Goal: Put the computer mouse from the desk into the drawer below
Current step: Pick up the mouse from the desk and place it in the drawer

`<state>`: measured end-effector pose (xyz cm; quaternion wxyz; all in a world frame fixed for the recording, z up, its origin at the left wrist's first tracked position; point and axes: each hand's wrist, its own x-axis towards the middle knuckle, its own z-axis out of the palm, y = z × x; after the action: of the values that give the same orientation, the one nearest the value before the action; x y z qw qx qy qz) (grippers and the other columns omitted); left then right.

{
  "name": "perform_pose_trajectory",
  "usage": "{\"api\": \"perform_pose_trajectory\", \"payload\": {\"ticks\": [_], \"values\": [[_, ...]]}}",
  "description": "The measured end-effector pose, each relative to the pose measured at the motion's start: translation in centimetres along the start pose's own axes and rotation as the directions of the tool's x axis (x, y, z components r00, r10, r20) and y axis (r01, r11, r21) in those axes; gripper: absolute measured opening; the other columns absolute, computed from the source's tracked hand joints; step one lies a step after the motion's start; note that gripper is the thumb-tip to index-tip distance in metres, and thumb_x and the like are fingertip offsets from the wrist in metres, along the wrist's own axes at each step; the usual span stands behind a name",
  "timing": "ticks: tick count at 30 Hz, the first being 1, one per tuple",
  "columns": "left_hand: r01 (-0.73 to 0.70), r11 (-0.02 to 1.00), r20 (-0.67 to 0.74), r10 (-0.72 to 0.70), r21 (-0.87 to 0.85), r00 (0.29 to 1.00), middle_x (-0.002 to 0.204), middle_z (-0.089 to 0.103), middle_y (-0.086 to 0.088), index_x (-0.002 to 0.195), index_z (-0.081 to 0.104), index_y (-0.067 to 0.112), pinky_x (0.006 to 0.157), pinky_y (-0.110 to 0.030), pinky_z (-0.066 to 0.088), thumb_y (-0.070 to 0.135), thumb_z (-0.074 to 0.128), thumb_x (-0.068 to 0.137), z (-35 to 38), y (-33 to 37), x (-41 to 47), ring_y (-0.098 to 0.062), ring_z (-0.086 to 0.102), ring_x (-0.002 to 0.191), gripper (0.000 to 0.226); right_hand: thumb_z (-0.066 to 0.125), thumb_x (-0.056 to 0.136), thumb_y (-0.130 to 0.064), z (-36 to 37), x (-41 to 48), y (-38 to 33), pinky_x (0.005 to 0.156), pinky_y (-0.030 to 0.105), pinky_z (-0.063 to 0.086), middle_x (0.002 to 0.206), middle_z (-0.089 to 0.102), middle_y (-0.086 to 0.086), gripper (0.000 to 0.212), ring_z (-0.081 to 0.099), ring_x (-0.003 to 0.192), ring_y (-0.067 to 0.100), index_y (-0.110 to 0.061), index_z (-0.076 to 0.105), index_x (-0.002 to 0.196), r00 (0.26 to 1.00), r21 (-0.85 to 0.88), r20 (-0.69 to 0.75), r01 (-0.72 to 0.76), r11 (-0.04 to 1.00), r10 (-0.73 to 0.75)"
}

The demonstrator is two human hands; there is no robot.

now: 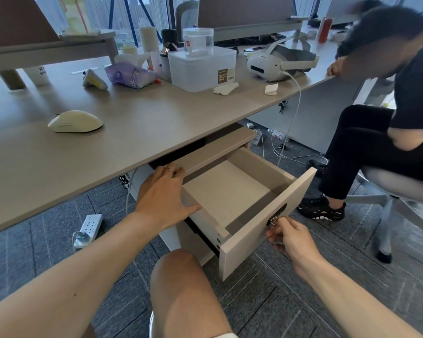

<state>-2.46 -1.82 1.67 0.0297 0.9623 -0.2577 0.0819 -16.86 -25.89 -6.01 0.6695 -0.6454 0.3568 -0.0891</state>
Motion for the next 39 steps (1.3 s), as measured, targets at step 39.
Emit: {"api": "perform_pose_trajectory", "payload": {"ticks": [39], "values": [[0.467,0.872,0.056,-0.464,-0.144,0.884,0.168,0.023,0.004,0.154,0.028,0.040,0.123,-0.060,0.005,0.095,0.011,0.064,-8.1,-27.0,-6.3,-0.023,0.015,0.155,0.107,0.066,0.086,-0.046,38.1,-1.2,-22.9,0.108,0.035,0.030,0.144,0.041,0.005,0.062,0.037,0.134,0.029,-0.029,0.045,0.142,0.293,-0.339,0.798,0.941,0.011,-0.527]]}}
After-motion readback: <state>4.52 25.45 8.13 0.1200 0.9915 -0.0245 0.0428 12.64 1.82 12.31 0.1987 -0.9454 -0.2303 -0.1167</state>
